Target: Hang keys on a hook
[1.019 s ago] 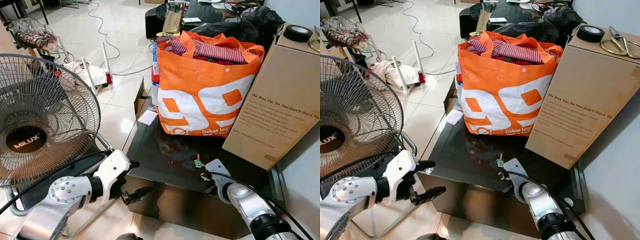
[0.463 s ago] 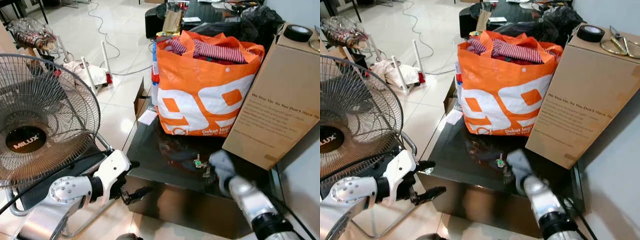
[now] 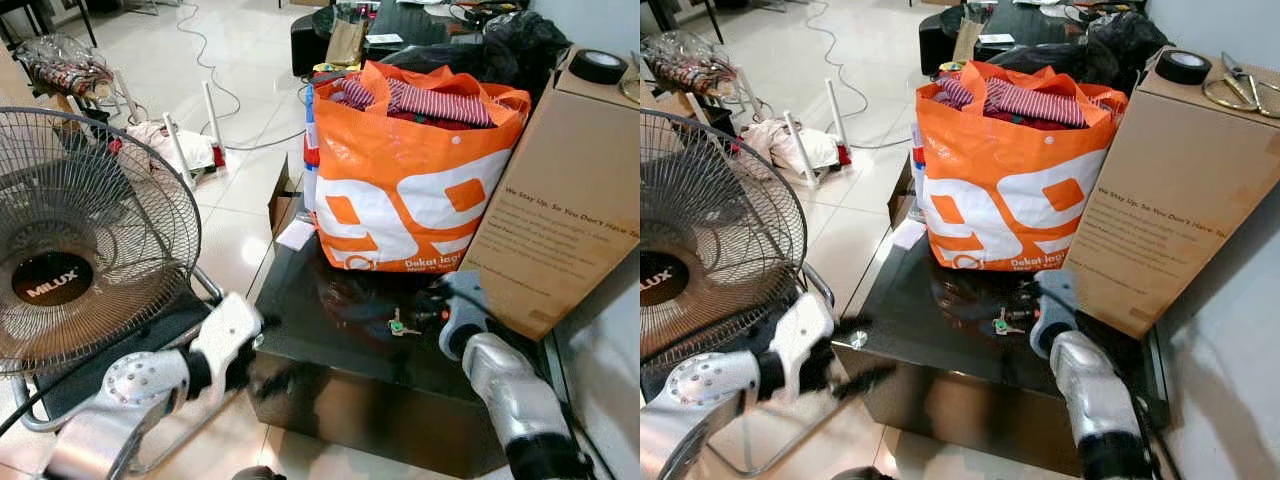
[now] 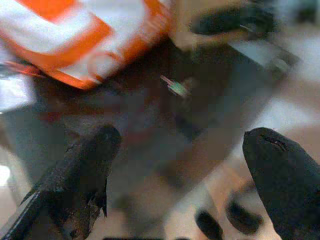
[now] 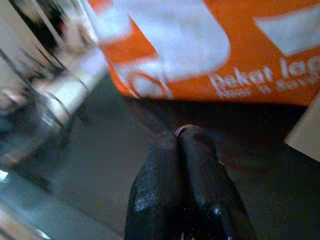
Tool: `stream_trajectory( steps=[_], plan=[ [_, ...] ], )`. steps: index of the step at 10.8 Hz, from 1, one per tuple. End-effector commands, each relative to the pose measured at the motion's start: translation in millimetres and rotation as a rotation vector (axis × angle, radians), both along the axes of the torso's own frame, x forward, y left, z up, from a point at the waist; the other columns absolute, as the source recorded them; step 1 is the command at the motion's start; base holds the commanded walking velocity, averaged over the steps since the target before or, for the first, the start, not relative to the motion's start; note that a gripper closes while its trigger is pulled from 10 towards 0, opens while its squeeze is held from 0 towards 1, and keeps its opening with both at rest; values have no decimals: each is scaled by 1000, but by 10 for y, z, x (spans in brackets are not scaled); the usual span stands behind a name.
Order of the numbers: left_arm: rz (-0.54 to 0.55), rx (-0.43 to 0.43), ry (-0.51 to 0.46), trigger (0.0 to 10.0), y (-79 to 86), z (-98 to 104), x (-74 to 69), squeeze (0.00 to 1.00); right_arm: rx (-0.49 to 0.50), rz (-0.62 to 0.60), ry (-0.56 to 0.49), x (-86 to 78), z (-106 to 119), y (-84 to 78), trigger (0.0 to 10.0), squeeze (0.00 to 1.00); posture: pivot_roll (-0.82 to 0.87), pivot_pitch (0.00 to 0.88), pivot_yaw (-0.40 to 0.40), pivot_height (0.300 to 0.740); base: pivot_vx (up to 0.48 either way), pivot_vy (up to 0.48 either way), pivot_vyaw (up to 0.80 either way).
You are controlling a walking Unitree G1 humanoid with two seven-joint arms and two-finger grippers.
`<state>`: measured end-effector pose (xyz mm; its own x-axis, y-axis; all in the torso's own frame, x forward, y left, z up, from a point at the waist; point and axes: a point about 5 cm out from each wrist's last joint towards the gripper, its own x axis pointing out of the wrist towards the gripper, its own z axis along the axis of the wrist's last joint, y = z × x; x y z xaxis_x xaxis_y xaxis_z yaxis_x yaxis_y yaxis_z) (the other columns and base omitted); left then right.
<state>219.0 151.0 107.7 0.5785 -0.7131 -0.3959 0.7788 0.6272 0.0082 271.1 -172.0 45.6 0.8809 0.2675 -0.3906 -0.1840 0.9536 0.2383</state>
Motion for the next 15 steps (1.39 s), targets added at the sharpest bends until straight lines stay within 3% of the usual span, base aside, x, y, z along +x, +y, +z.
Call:
stream_trajectory(
  steps=[1,3,5,7,8,10,11,12,15],
  plan=[
    [79,-9,-61,10000,49,74,109,0,68,6,-45,-3,114,-1,0,0,-47,0,18,740,0,0,0],
    [350,7,-235,10000,104,230,341,0,140,-8,-156,-157,478,38,0,0,-65,0,50,740,0,0,0],
    [450,15,-338,10000,80,345,421,0,83,-110,-227,-195,695,51,0,0,-60,0,63,740,0,0,0],
    [503,43,-401,10000,64,428,491,0,78,-215,-308,-177,869,51,4902,0,-53,0,60,740,0,0,0],
    [531,56,-408,10000,54,407,535,0,118,-248,-306,-151,861,57,10000,0,-39,0,52,740,0,0,0],
    [579,55,-421,10000,35,383,568,0,94,-260,-326,-30,881,121,10000,0,-22,0,38,740,0,0,0],
    [592,62,-439,10000,88,407,554,0,40,-305,-374,20,900,63,10000,0,-3,0,20,740,0,0,0],
    [608,63,-460,10000,129,418,533,0,74,-276,-313,34,834,65,10000,0,11,0,1,740,0,0,0],
    [652,69,-479,10000,186,407,492,0,-19,-174,-323,99,786,187,10000,0,47,0,-47,740,0,0,0]
  ],
)
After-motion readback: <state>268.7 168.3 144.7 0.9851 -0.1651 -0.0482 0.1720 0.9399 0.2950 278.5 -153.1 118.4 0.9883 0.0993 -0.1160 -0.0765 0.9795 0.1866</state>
